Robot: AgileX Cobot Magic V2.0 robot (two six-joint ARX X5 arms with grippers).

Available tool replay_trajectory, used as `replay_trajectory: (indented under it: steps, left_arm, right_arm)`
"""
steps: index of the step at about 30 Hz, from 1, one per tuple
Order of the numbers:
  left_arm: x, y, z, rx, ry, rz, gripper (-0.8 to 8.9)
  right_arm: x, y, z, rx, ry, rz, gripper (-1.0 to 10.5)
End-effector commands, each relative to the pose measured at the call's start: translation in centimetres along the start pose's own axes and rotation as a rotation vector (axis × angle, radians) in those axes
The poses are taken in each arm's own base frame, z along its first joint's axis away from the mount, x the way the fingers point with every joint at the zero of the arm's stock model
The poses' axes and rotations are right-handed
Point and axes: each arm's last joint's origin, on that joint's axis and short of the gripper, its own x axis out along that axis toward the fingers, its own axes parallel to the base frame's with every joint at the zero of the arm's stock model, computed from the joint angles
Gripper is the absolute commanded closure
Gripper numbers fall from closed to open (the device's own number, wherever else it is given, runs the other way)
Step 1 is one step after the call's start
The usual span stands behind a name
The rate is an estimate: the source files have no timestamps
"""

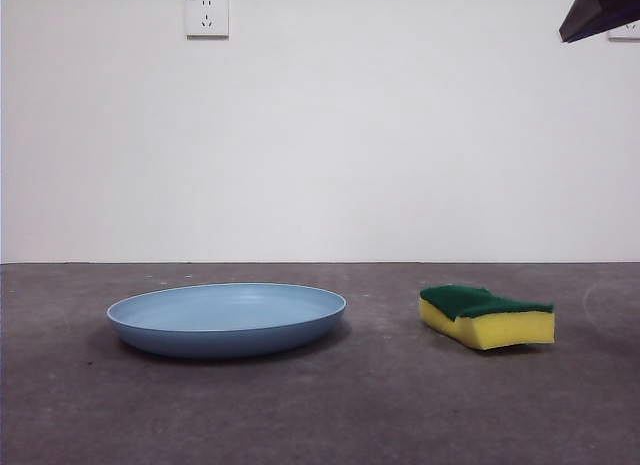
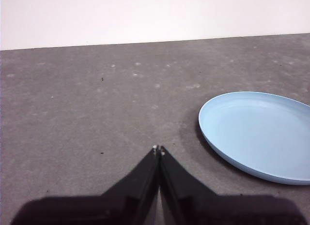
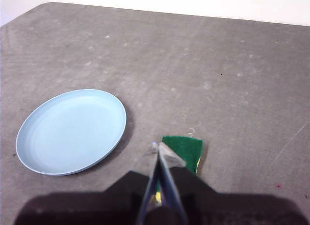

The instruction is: Pick up the plate,pick up the cloth,clean the plate with the cloth

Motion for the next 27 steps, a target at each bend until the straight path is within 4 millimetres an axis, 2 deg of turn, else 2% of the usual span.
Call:
replay_trajectory:
  steps: [1,10,13,17,22,27]
  left_arm:
    - [0.1,0.0,-0.4,-0.008,0.009,0.006,8.15]
    - [0.1,0.0,-0.4,-0.008,0.009,0.006,8.15]
    - [0.1,0.0,-0.4,-0.008,0.009,0.006,8.15]
    - [0.1,0.1,-0.4,-0.008,0.009,0.006,8.15]
    - [0.1,0.1,-0.4,-0.008,0.009,0.007,8.15]
    - [0.1,0.1,-0.4,-0.008,0.009,0.006,8.15]
  right_arm:
    - [0.1,0.0,-0.1,0.006,-0.001,-0.002,9.5]
    - [-0.2,-0.1,-0.2,-0.021,0.001,-0.002,9.5]
    - [-1.0,-0.9,-0.1,-0.092,-0.035,-0.089,9.5]
    - [-1.9,-2.3,-0.6,-0.059,-0.075,-0.17,9.5]
    - [-3.3,-4.2,-3.4,0.006,-0.14,-0.313,9.5]
    - [-3.3,-4.7,-6.3,0.023,-0.221,-0.275,9.5]
